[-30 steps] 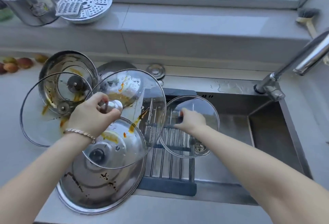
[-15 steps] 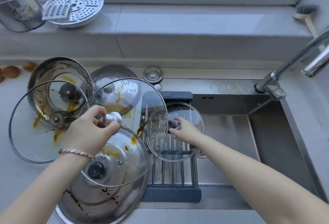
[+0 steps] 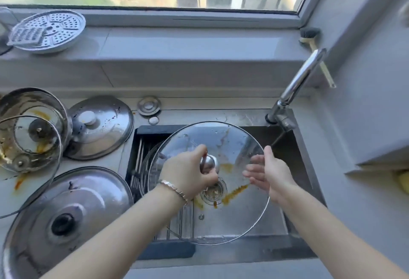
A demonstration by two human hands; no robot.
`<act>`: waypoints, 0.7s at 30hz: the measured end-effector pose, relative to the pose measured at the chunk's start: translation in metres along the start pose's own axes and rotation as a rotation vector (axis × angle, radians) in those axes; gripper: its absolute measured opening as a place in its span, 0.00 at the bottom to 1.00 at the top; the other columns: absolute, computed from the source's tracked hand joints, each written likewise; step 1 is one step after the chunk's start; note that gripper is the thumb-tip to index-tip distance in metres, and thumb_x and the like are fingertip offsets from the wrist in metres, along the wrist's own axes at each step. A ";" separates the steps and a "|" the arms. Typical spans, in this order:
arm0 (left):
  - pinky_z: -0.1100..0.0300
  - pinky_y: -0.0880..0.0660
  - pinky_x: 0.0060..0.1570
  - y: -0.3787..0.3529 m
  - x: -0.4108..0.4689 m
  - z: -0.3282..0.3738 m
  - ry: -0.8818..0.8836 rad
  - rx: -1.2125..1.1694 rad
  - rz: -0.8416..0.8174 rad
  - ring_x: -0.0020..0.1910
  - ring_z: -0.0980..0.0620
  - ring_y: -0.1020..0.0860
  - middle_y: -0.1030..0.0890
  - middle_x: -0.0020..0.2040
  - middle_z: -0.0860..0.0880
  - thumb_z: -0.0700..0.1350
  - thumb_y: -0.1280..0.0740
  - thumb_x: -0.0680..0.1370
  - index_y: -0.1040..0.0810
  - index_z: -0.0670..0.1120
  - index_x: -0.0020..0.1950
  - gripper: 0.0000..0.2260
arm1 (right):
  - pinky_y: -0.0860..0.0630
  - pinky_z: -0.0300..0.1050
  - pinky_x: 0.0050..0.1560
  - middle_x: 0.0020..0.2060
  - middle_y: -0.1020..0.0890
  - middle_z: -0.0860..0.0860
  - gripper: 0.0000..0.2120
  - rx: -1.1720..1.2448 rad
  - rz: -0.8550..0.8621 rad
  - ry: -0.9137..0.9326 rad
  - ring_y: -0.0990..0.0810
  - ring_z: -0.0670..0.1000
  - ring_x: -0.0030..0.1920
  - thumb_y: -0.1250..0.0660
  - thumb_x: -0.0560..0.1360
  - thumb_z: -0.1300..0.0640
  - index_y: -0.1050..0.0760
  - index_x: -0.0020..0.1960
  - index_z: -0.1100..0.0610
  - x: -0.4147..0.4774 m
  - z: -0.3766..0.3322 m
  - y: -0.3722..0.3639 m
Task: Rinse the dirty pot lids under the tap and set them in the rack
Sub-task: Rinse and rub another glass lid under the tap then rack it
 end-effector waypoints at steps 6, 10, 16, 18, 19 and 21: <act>0.48 0.46 0.68 -0.036 0.000 0.032 0.237 -0.055 0.084 0.71 0.47 0.45 0.45 0.72 0.47 0.67 0.41 0.70 0.53 0.53 0.75 0.40 | 0.30 0.32 0.19 0.17 0.26 0.48 0.20 0.067 0.106 0.052 0.22 0.47 0.20 0.49 0.80 0.43 0.31 0.41 0.58 0.022 -0.012 0.095; 0.39 0.36 0.65 -0.060 -0.017 0.027 0.869 -0.943 0.043 0.69 0.40 0.35 0.39 0.73 0.41 0.67 0.43 0.72 0.47 0.46 0.74 0.38 | 0.33 0.30 0.19 0.17 0.28 0.46 0.20 0.061 0.059 0.042 0.24 0.45 0.19 0.49 0.80 0.42 0.32 0.38 0.55 0.037 -0.019 0.126; 0.54 0.19 0.33 -0.082 -0.022 0.053 0.808 -1.794 -0.015 0.43 0.46 0.16 0.16 0.45 0.40 0.65 0.45 0.73 0.25 0.42 0.56 0.28 | 0.29 0.33 0.20 0.20 0.23 0.49 0.21 -0.038 -0.059 0.043 0.21 0.47 0.22 0.49 0.80 0.43 0.29 0.43 0.58 0.055 -0.025 0.132; 0.56 0.20 0.29 -0.086 -0.020 0.055 0.804 -1.792 0.040 0.39 0.47 0.16 0.15 0.41 0.42 0.64 0.49 0.75 0.25 0.42 0.52 0.27 | 0.27 0.34 0.21 0.22 0.20 0.50 0.21 -0.114 -0.089 0.018 0.20 0.48 0.24 0.49 0.80 0.44 0.27 0.43 0.59 0.062 -0.027 0.134; 0.57 0.20 0.28 -0.088 -0.017 0.055 0.806 -1.775 0.055 0.37 0.48 0.16 0.15 0.40 0.42 0.64 0.51 0.75 0.25 0.42 0.51 0.28 | 0.25 0.36 0.23 0.25 0.19 0.51 0.22 -0.173 -0.105 -0.003 0.19 0.48 0.25 0.49 0.81 0.45 0.26 0.44 0.59 0.067 -0.027 0.133; 0.57 0.21 0.28 -0.091 -0.012 0.052 0.820 -1.720 0.074 0.36 0.48 0.16 0.15 0.38 0.42 0.64 0.52 0.76 0.25 0.42 0.50 0.29 | 0.19 0.42 0.38 0.36 0.17 0.54 0.23 -0.312 -0.090 -0.023 0.17 0.51 0.35 0.49 0.80 0.45 0.24 0.50 0.61 0.077 -0.030 0.130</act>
Point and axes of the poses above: each hand's wrist, its own x-axis towards the middle knuckle, its own y-axis out of the back of the hand, z = x × y, the point moved 3 cm from there along x, towards the middle knuckle
